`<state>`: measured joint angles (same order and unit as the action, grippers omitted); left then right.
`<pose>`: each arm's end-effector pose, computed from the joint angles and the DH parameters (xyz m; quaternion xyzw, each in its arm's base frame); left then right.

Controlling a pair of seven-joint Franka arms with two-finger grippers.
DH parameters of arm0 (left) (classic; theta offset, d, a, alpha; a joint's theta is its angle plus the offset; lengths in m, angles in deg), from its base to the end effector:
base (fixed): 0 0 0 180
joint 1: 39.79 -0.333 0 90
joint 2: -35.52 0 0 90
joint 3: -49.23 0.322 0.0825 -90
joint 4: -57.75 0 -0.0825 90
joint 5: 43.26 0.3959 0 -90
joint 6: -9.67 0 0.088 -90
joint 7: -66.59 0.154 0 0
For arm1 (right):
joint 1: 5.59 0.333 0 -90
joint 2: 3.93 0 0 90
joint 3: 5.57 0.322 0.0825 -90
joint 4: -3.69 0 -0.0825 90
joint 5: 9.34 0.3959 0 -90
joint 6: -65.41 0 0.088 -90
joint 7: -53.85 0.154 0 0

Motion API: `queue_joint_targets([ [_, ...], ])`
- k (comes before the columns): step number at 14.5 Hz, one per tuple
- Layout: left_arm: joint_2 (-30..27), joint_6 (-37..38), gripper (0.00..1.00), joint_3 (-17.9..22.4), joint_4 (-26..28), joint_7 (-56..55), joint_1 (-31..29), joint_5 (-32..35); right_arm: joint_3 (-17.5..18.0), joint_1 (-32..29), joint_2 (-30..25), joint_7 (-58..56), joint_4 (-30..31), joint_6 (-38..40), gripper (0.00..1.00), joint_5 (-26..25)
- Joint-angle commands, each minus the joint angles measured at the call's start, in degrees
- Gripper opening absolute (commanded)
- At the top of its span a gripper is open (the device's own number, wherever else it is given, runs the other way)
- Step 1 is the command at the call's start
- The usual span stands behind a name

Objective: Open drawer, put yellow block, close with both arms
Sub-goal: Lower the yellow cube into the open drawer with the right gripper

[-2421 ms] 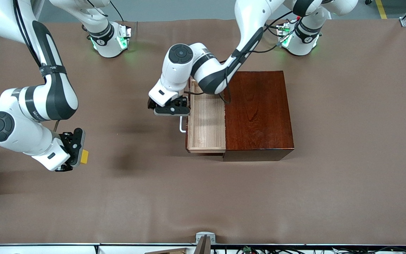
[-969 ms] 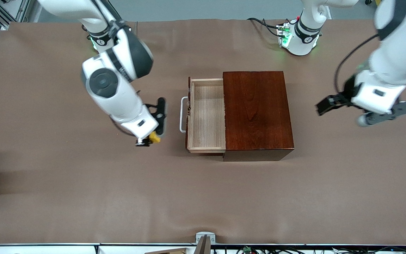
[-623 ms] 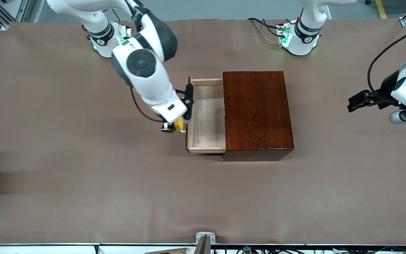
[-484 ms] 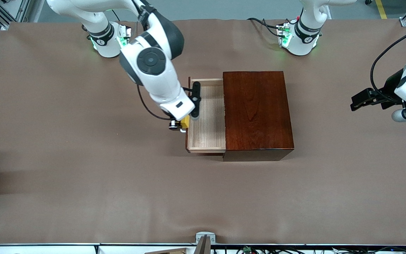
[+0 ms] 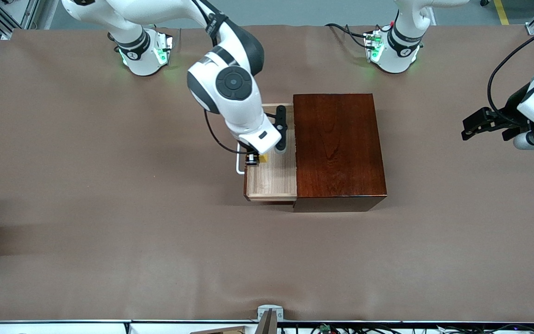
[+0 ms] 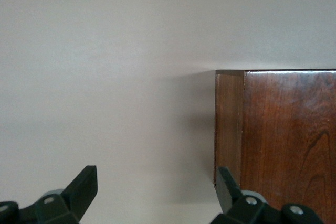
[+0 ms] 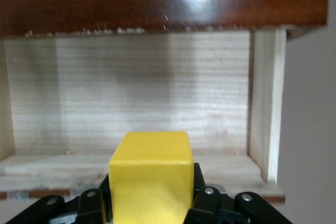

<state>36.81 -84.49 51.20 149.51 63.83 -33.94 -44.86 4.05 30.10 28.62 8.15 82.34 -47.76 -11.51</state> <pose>0.5788 -0.0436 0.5622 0.9998 -0.0089 0.0089 0.0141 0.5340 0.5050 0.3473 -0.7053 -0.7081 -0.0211 0.0271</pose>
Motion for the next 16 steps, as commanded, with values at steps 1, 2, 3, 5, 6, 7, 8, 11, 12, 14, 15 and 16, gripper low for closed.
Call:
queue_joint_targets([
  [1, -1.47, -1.20, 1.00, 0.14, 1.67, 1.35, 0.03, 0.81, -0.66, 1.58, 4.54, -3.51, -6.40, 0.75, 0.00, -0.11],
  [2, -1.38, -1.20, 1.00, 0.14, 1.58, 1.27, 0.03, 0.81, -0.66, 1.67, 4.81, -3.61, -6.40, 0.84, 0.00, -0.11],
  [3, -1.21, -1.11, 1.00, 0.14, 1.58, 1.27, 0.12, 0.81, -0.75, 1.84, 5.07, -3.87, -6.32, 0.93, 0.00, -0.20],
  [5, -0.94, -1.20, 1.00, 0.14, 1.41, 1.27, 0.12, 0.81, -0.75, 2.02, 6.21, -4.05, -6.14, 0.84, 0.00, -0.12],
  [6, -0.68, -1.20, 1.00, 0.14, 1.49, 1.09, 0.12, 0.81, -0.75, 2.37, 6.21, -3.96, -6.14, 0.84, 0.00, -0.20],
  [7, -0.42, -1.20, 1.00, 0.14, 1.41, 0.66, 0.12, 0.81, -0.75, 2.46, 6.91, -4.05, -6.14, 0.66, 0.00, -0.29],
  [8, -0.33, -1.20, 1.00, 0.14, 1.32, 0.48, 0.12, 0.72, -0.83, 2.28, 7.87, -4.31, -6.40, 0.23, 0.00, -0.29],
  [11, -0.15, -1.20, 1.00, 0.14, 0.97, 0.30, 0.21, 0.81, -0.92, 2.90, 7.97, -4.75, -6.14, 0.14, 0.00, -1.08],
  [12, -0.15, -1.20, 1.00, 0.14, 0.97, 0.21, 0.21, 0.81, -0.92, 2.90, 8.23, -4.66, -6.14, -0.13, 0.00, -0.99],
  [14, -0.15, -1.20, 1.00, 0.14, 0.97, 0.12, 0.21, 0.81, -1.01, 3.25, 8.76, -4.40, -6.14, -1.09, 0.00, -1.08],
  [15, -0.15, -1.20, 1.00, 0.14, 0.97, 0.12, 0.21, 0.81, -1.27, 3.25, 9.46, -4.40, -6.14, -1.10, 0.00, -1.17],
  [16, -0.15, -1.20, 1.00, 0.14, 0.97, 0.12, 0.21, 0.81, -1.27, 3.25, 9.81, -4.23, -6.14, -1.18, 0.00, -1.26],
])
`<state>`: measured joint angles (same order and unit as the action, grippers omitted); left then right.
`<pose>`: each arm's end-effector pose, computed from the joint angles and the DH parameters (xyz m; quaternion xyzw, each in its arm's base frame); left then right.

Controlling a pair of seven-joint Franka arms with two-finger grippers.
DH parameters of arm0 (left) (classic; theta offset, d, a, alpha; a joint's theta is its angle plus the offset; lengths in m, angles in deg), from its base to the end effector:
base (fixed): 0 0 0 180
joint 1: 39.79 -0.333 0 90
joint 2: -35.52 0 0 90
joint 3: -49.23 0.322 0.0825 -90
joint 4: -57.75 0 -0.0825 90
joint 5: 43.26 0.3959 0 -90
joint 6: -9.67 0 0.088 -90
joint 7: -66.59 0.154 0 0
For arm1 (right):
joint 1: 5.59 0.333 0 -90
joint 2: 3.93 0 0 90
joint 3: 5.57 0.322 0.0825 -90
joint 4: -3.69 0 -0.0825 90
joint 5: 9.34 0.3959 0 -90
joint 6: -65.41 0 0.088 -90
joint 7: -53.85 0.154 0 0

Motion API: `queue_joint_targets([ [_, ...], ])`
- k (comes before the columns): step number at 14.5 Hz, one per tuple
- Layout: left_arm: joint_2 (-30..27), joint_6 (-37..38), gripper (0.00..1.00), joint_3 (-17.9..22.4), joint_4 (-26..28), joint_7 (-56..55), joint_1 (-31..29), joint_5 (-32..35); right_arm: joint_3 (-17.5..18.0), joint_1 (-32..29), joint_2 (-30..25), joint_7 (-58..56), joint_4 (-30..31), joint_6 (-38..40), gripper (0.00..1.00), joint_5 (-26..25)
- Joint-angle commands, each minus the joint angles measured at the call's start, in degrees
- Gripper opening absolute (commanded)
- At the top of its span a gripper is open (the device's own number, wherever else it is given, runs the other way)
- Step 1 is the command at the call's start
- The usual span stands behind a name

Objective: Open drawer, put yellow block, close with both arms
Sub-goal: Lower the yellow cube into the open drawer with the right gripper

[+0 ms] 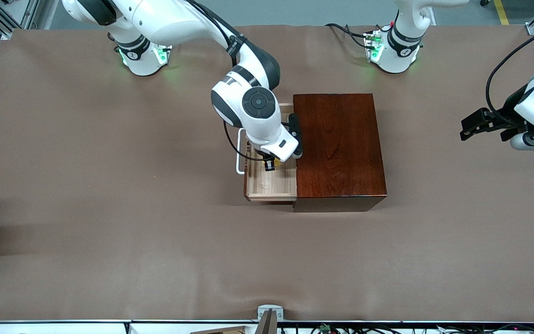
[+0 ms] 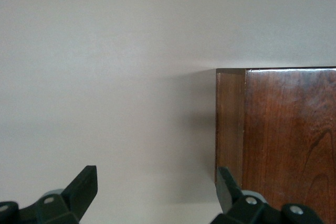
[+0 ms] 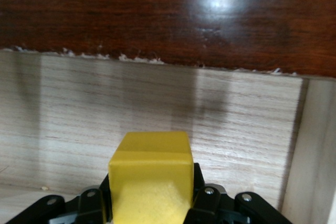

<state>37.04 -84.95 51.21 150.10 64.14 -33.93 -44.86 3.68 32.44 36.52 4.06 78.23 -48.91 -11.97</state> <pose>0.5800 -0.0436 0.5555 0.9998 -0.0115 0.0058 0.0138 0.5304 0.5330 0.2817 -0.6689 -0.7427 0.0008 0.0314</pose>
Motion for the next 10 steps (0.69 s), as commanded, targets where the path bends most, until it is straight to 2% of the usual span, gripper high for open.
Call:
queue_joint_targets([
  [1, -0.38, -0.74, 1.00, 0.13, 0.29, -0.19, 0.20, 0.89, -0.99, 1.26, 2.00, -0.05, -2.11, -0.03, 0.00, -1.75],
  [3, -0.38, -0.74, 1.00, 0.13, 0.11, -0.10, 0.20, 0.89, -0.91, 1.35, 2.09, 0.13, -2.11, -0.29, 0.00, -2.73],
  [4, -0.38, -0.74, 1.00, 0.13, 0.02, -0.10, 0.11, 0.81, -0.99, 1.61, 2.18, 0.21, -2.11, -0.38, 0.12, -2.90],
  [5, -0.29, -0.74, 1.00, 0.04, -0.59, -0.01, 0.29, 1.15, -0.91, 1.61, 2.00, 0.04, -2.11, -0.38, 0.83, -3.69],
  [6, -0.29, -0.74, 1.00, 0.04, -0.77, -0.01, 0.38, 2.11, -0.91, 1.70, 1.83, 0.04, -2.20, -0.38, 1.00, -4.04],
  [10, -0.20, -0.57, 1.00, -0.22, -1.03, -0.18, 0.38, 2.48, -0.82, 1.52, -0.01, 0.13, -2.20, 0.24, 1.00, -4.14],
])
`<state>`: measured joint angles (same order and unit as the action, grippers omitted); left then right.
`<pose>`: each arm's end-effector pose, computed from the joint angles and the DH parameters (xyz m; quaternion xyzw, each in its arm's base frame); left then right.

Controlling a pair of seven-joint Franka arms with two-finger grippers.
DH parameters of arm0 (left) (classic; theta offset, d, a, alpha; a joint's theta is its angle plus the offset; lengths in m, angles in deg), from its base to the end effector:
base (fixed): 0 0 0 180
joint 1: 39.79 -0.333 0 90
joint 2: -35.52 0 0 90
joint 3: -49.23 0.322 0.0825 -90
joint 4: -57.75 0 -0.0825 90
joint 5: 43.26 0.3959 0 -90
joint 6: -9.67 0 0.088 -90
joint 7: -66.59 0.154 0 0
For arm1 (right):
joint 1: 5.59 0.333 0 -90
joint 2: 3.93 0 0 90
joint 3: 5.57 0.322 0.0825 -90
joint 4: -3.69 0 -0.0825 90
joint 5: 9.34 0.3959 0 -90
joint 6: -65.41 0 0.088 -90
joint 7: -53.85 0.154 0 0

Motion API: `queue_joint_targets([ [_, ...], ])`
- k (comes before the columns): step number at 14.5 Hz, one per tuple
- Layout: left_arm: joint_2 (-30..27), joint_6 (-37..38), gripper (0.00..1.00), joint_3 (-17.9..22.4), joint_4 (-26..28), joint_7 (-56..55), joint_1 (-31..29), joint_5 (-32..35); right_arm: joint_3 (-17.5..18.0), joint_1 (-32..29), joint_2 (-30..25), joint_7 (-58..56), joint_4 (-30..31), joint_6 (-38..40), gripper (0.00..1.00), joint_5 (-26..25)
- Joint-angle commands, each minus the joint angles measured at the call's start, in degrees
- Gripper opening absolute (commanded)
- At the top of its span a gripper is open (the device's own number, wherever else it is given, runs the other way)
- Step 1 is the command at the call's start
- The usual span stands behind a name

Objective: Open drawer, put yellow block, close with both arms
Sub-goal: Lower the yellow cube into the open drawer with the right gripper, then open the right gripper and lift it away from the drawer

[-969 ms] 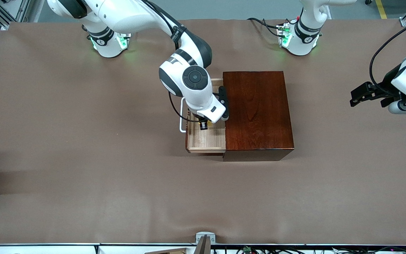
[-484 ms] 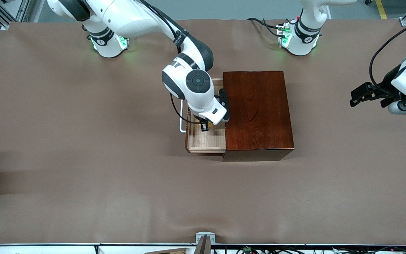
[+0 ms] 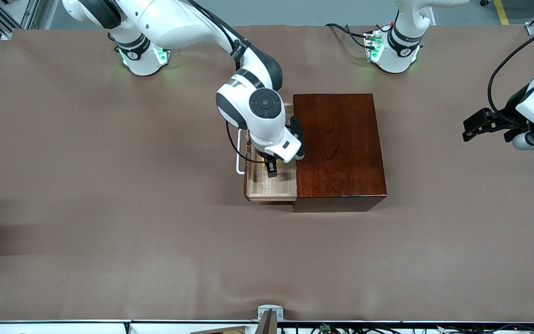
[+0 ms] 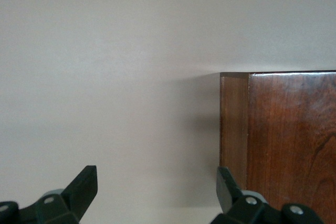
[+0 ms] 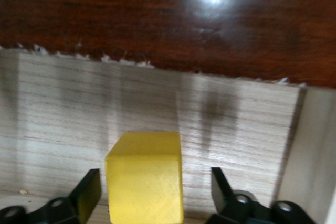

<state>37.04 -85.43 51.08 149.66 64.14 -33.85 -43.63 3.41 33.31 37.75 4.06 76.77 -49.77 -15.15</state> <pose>0.5820 -0.0428 0.5600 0.9998 -0.0141 0.0144 0.0036 0.5345 0.5396 0.2787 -0.6573 -0.7536 -0.0080 0.0057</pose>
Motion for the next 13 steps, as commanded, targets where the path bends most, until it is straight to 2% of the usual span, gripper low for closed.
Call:
queue_joint_targets([
  [1, -0.20, -0.08, 1.00, -0.09, -0.59, -0.19, 0.21, 1.24, -0.55, 0.30, -2.21, 0.13, -0.57, 1.27, 1.00, -0.79],
  [6, 0.32, -0.08, 1.00, -0.09, -1.03, 0.61, 0.13, 1.24, -0.63, -2.15, -9.94, 4.69, 0.05, 9.17, 1.00, -0.78],
  [10, 1.02, 0.18, 1.00, -0.18, -1.65, 1.65, 0.22, 1.33, -0.63, -9.35, -16.17, 11.54, 3.90, 10.76, 1.00, -0.78],
  [13, 1.03, 0.18, 1.00, -0.18, -1.65, 2.10, 0.39, 1.42, -0.63, -14.54, -18.73, 16.20, 4.62, 13.48, 1.00, -0.78],
])
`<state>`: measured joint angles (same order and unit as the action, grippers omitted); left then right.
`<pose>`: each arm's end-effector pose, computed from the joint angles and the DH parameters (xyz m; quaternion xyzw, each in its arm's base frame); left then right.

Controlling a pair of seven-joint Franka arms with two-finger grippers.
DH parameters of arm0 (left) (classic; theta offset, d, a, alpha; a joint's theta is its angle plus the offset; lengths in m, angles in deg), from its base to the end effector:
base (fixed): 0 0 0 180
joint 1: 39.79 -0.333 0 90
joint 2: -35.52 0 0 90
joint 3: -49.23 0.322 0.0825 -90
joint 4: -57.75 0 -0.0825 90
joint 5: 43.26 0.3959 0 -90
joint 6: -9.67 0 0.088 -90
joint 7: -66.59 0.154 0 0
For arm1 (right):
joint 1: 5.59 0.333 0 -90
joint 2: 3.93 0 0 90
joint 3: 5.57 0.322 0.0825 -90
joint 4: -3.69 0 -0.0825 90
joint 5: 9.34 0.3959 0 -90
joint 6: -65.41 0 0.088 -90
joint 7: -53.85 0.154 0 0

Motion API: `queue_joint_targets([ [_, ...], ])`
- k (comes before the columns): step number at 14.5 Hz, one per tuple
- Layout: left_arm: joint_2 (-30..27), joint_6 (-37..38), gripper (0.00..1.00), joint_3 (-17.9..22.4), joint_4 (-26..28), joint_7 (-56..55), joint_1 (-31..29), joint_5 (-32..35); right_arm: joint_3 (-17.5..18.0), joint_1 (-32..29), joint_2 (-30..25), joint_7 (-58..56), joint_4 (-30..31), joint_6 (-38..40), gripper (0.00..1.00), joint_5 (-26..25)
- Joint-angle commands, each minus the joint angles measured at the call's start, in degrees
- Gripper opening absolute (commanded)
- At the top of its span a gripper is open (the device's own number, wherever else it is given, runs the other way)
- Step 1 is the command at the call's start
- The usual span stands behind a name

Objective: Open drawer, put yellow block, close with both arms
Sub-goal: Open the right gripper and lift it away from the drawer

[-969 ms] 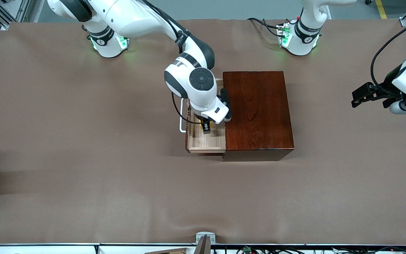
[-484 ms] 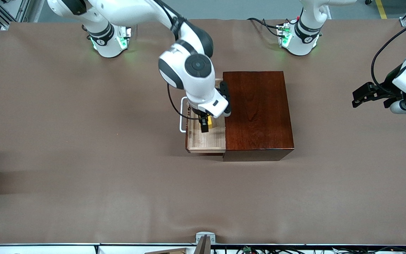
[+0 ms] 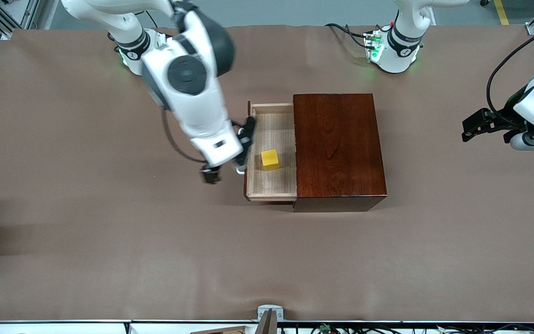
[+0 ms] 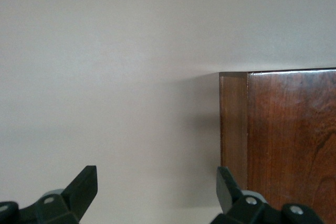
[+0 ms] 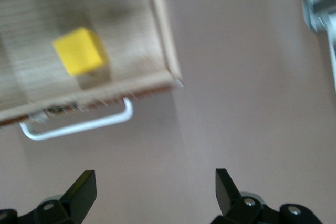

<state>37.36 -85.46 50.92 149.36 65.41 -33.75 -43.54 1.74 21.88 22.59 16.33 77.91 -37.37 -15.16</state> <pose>0.5837 -0.0453 0.5594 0.9995 -0.0275 0.0146 0.0027 0.6037 0.3839 0.4428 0.8053 0.5921 0.0190 0.0219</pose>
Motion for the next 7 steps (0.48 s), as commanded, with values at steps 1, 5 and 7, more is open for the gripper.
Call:
queue_joint_targets([
  [1, 0.71, 0.21, 1.00, -0.11, -1.34, 0.83, 0.19, 1.24, 1.04, -4.43, -4.45, 5.51, 3.48, 2.04, 1.00, -0.77],
  [5, 0.80, 0.21, 1.00, -2.02, -2.31, 3.20, 1.86, 1.16, 1.04, -9.79, -8.49, 12.19, 3.57, 8.46, 1.00, -0.77],
  [7, 1.93, 0.29, 1.00, -6.15, -4.58, 3.91, 2.30, 0.81, 1.12, -13.91, -10.08, 12.90, 3.57, 10.48, 1.00, -0.77],
])
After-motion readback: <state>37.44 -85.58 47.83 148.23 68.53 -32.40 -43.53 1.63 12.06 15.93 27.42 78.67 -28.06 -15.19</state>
